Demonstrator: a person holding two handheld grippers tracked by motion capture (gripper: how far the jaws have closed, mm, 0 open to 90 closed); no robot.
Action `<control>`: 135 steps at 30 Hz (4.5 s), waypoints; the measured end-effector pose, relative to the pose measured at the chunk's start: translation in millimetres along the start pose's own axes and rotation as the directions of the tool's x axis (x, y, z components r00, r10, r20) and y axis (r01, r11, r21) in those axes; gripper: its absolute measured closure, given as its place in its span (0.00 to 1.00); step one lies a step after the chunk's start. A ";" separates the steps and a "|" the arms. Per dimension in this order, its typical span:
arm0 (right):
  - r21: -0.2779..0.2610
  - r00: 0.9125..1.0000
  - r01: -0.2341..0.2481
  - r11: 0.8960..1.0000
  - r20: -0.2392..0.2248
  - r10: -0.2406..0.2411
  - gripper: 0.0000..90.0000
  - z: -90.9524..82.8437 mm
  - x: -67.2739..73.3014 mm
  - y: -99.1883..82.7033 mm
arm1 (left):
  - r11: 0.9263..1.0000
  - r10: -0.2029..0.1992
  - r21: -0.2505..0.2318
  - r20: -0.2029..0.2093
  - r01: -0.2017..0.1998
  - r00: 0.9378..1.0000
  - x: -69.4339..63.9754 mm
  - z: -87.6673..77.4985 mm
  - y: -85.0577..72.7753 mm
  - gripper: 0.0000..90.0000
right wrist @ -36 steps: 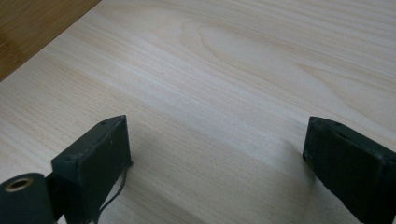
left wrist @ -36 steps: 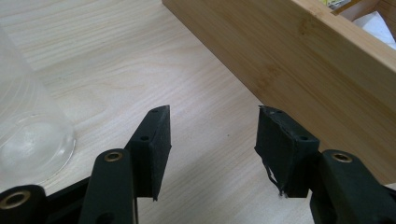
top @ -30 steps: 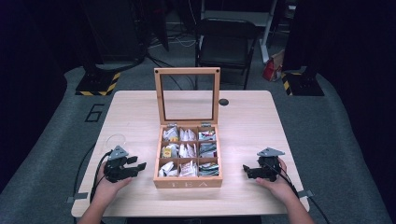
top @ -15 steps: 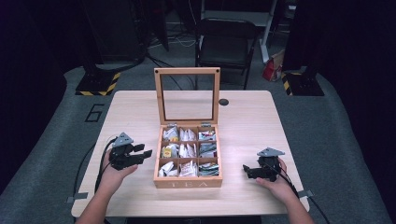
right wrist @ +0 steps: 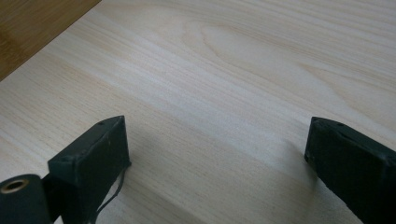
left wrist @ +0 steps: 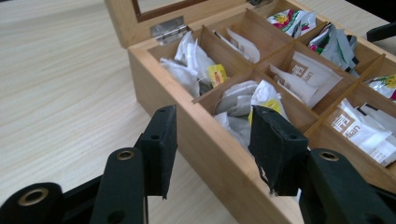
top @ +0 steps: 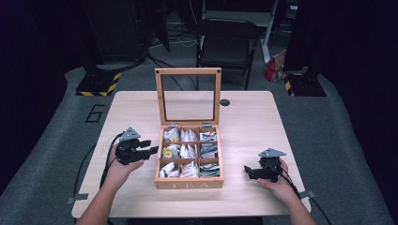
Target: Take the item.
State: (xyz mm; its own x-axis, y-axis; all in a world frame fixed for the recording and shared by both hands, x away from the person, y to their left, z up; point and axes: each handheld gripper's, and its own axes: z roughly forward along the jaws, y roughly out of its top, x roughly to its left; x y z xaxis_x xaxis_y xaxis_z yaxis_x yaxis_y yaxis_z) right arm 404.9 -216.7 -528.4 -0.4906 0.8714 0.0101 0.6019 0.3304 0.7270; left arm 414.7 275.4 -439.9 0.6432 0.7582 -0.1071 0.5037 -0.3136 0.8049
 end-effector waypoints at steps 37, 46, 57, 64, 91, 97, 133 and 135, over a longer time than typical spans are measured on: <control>-0.001 1.000 0.000 1.000 0.000 0.000 0.06 0.0 0.0 0.0 | 0.999 0.005 0.038 0.105 -0.009 0.994 -21.3 44.7 11.1 0.70; 0.000 1.000 0.000 1.000 0.000 0.000 0.06 0.0 0.0 0.0 | 0.999 0.026 0.027 0.130 -0.029 0.991 -27.1 43.7 11.2 0.81; 0.000 1.000 0.000 1.000 0.000 0.000 0.06 0.0 0.0 0.0 | 1.000 0.013 0.010 0.138 -0.014 0.990 -29.6 38.5 10.6 0.94; 0.000 1.000 0.000 1.000 0.000 0.000 0.06 0.0 0.0 0.0 | 0.999 0.045 -0.021 0.118 -0.043 0.992 -33.5 31.9 11.4 0.97; 0.003 1.000 0.003 1.000 -0.001 -0.003 0.06 0.5 0.5 0.2 | 0.994 0.035 -0.107 0.083 -0.026 0.996 -37.3 -8.4 30.5 0.98; 0.003 1.000 0.003 1.000 -0.002 -0.003 0.06 0.5 0.4 0.2 | 0.994 0.019 -0.113 0.079 -0.010 0.997 -34.8 -14.1 30.7 0.98; 0.002 1.000 0.002 1.000 -0.001 -0.002 0.06 0.5 0.5 0.2 | 0.966 -0.162 -0.225 -0.147 0.126 0.976 28.3 -90.5 18.4 0.97; 0.002 1.000 0.002 1.000 0.000 -0.002 0.06 0.6 0.5 0.2 | 0.966 -0.167 -0.221 -0.153 0.131 0.974 30.3 -91.5 17.2 0.97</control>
State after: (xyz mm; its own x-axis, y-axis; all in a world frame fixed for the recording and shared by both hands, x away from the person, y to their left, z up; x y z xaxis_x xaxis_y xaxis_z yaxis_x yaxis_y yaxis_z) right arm 405.1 -215.9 -528.7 -0.4920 0.8705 0.0089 0.6022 0.3330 0.7256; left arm 390.1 345.3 -375.9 0.4541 0.8784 -0.1492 0.4435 -0.0776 0.8929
